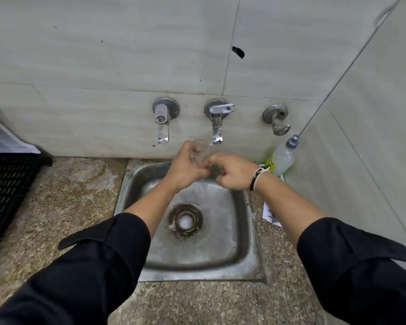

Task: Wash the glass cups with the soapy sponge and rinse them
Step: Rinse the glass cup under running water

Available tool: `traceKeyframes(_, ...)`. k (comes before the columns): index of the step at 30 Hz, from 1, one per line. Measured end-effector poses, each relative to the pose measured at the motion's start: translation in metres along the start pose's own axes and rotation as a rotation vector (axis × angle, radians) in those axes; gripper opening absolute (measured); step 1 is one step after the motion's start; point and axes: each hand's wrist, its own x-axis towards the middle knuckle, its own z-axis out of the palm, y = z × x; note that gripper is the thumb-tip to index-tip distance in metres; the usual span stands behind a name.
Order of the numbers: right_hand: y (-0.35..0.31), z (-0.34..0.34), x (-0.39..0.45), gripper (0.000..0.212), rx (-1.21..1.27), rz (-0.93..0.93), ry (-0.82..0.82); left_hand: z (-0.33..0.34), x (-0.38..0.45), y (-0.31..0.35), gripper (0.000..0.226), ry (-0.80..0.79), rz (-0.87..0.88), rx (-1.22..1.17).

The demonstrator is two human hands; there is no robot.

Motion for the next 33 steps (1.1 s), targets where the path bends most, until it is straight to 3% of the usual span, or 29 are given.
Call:
traceKeyframes(2,-0.006,-0.005,0.006,0.059,-0.130,0.015,-0.031,0.005,0.002,0.009,0.068,-0.060,0.043,0.031)
traceKeyframes(6,-0.001,-0.005,0.009,0.069,-0.079,0.044,-0.134,-0.004,0.009,0.005,0.066,-0.035,0.097,0.048)
traceKeyframes(11,-0.010,-0.009,0.016,0.061,-0.099,0.012,-0.089,-0.005,0.010,0.015,0.067,-0.071,0.081,-0.097)
traceKeyframes(13,-0.004,-0.015,0.013,0.067,-0.021,0.003,-0.087,-0.011,0.011,0.018,0.068,-0.025,0.080,-0.053)
traceKeyframes(18,-0.001,-0.011,0.015,0.053,-0.120,-0.080,-0.018,-0.004,0.010,0.021,0.068,-0.093,0.125,-0.017)
traceKeyframes(24,0.009,-0.021,0.000,0.064,-0.180,-0.070,-0.063,-0.002,0.001,0.013,0.061,-0.121,0.058,-0.098)
traceKeyframes(26,-0.008,-0.009,0.007,0.057,-0.083,-0.009,-0.031,0.004,0.000,0.018,0.057,-0.039,0.086,-0.032)
traceKeyframes(29,-0.043,0.018,0.015,0.048,0.476,0.224,0.061,0.007,-0.003,0.031,0.041,0.222,0.162,0.171)
traceKeyframes(31,-0.043,0.031,0.015,0.056,0.764,0.222,0.147,0.005,-0.001,0.031,0.040,0.312,0.245,0.282)
traceKeyframes(33,-0.019,0.032,0.006,0.068,0.496,0.113,0.184,-0.001,0.004,0.027,0.042,0.197,0.255,0.329)
